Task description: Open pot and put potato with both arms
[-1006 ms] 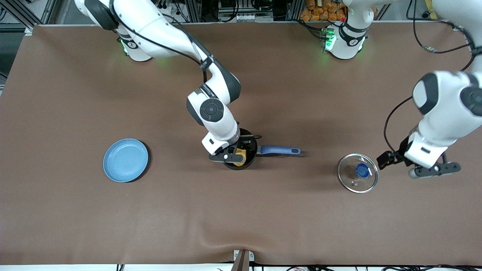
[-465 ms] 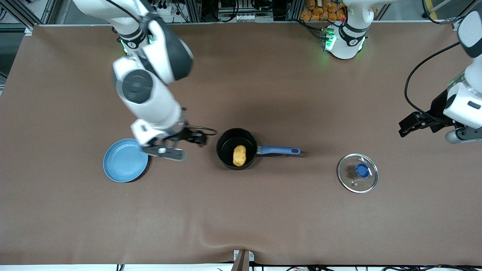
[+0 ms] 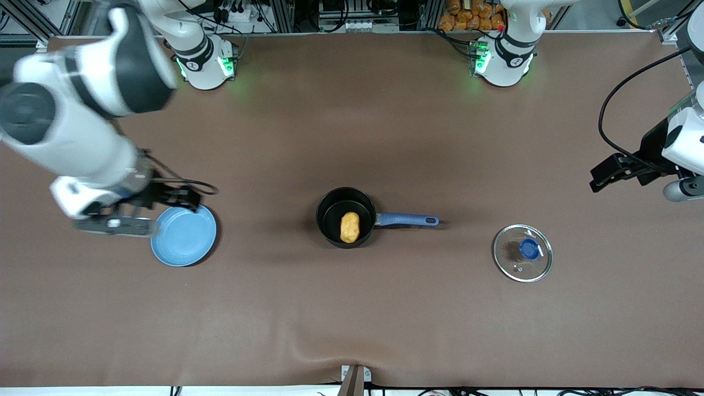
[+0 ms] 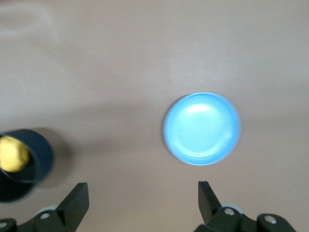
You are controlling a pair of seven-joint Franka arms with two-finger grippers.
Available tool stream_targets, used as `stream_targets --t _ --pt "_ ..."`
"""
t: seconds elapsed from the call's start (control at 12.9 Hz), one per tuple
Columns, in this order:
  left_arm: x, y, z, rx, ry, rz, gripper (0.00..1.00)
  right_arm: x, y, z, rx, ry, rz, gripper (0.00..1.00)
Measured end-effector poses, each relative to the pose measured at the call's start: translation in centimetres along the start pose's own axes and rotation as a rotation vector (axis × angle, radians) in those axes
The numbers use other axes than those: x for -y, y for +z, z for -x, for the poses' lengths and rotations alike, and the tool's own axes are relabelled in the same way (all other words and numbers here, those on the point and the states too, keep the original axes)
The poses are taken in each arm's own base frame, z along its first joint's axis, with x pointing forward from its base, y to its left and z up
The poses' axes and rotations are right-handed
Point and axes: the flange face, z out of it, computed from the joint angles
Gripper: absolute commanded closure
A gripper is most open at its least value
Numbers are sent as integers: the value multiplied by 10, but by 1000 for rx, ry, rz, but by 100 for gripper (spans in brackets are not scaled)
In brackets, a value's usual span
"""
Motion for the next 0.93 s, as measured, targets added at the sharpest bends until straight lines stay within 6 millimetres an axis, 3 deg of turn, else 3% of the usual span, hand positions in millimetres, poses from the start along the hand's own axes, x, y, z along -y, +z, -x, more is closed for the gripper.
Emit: stream_targets --t 0.23,0.46,0.62,0.93 --pt "-6 -6 13 58 35 -14 0 -78 -20 4 26 -65 0 0" --pt "-10 -15 26 104 48 -27 0 -128 -28 10 37 -118 -4 0" --pt "-11 -18 35 138 64 -37 0 -143 -29 14 39 -120 -5 0" --pt "-11 -42 50 117 89 -41 0 -147 -42 33 29 -114 -10 0"
